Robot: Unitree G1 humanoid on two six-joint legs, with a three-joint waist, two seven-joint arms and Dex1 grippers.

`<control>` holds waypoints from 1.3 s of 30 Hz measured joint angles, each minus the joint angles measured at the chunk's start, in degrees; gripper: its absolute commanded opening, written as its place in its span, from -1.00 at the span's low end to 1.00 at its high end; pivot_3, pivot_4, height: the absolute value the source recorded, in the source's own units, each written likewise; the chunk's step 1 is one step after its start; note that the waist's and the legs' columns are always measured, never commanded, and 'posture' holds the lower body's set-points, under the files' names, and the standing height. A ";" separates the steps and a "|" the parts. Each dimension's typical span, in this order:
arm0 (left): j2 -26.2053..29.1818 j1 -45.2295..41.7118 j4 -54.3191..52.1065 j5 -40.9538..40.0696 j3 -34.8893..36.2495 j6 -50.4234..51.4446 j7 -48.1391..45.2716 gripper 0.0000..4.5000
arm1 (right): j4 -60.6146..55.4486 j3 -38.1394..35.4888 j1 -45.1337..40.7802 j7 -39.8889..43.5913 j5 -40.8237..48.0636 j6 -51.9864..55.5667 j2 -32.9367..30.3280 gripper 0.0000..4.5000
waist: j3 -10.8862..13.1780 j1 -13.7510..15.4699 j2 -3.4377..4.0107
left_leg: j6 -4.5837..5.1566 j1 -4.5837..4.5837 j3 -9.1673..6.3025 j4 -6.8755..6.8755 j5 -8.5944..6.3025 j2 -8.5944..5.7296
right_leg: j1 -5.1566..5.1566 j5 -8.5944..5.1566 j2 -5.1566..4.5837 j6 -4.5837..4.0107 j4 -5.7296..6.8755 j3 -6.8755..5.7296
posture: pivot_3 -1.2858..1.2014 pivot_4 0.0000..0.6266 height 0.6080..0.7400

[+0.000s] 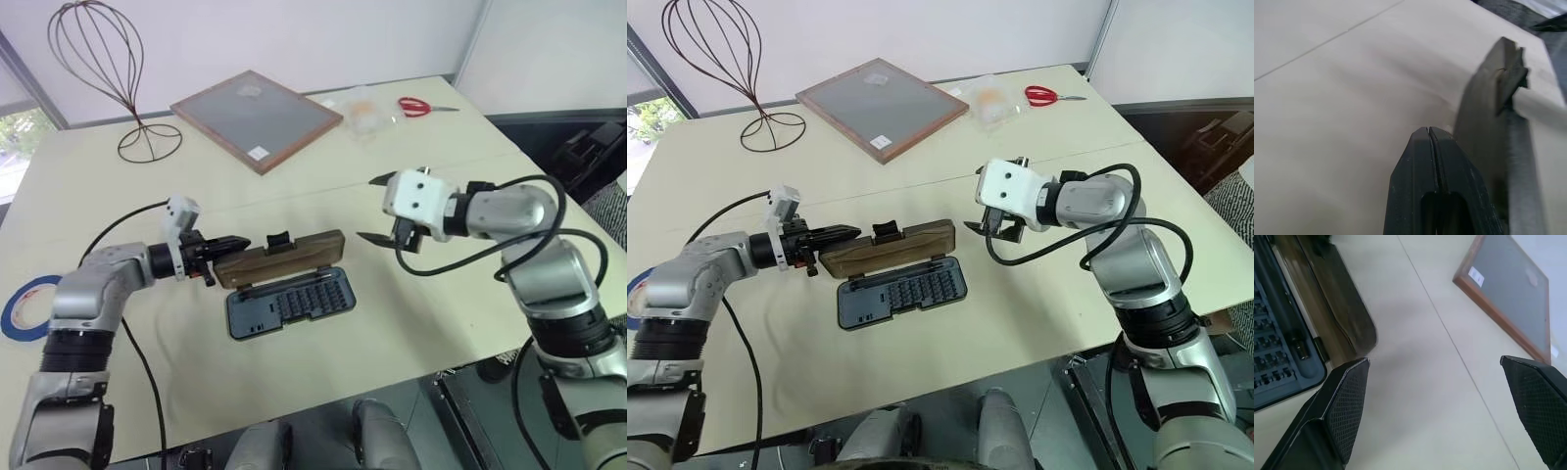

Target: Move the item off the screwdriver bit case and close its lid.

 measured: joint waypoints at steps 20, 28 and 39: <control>0.85 10.56 -8.91 3.39 -11.02 -6.82 -4.90 -1.00 | -0.51 -0.86 0.88 -4.74 6.33 7.30 0.34 0.97 | 0.01 1.21 0.00 | 0.03 0.13 0.06 0.03 -0.02 0.01 | 0.14 0.00 -0.01 -0.01 -0.03 0.04 | 0.03 -0.52 1.00; 1.57 10.36 -7.73 4.23 -11.86 -9.29 -5.63 -1.00 | -3.91 -1.28 2.49 -4.52 15.76 13.86 3.11 0.97 | -0.01 1.14 0.03 | 0.05 0.17 0.05 0.02 -0.03 0.02 | 0.16 0.00 -0.01 -0.01 -0.02 0.04 | 0.03 -0.52 1.00; 1.55 9.29 -7.15 4.23 -12.43 -8.91 -5.63 -1.00 | -9.98 -1.29 5.16 -0.05 29.37 20.17 1.36 -0.32 | -0.01 1.26 0.03 | 0.10 0.22 0.04 0.07 -0.05 0.02 | 0.26 0.00 -0.01 -0.01 -0.03 0.02 | 0.03 -0.52 1.00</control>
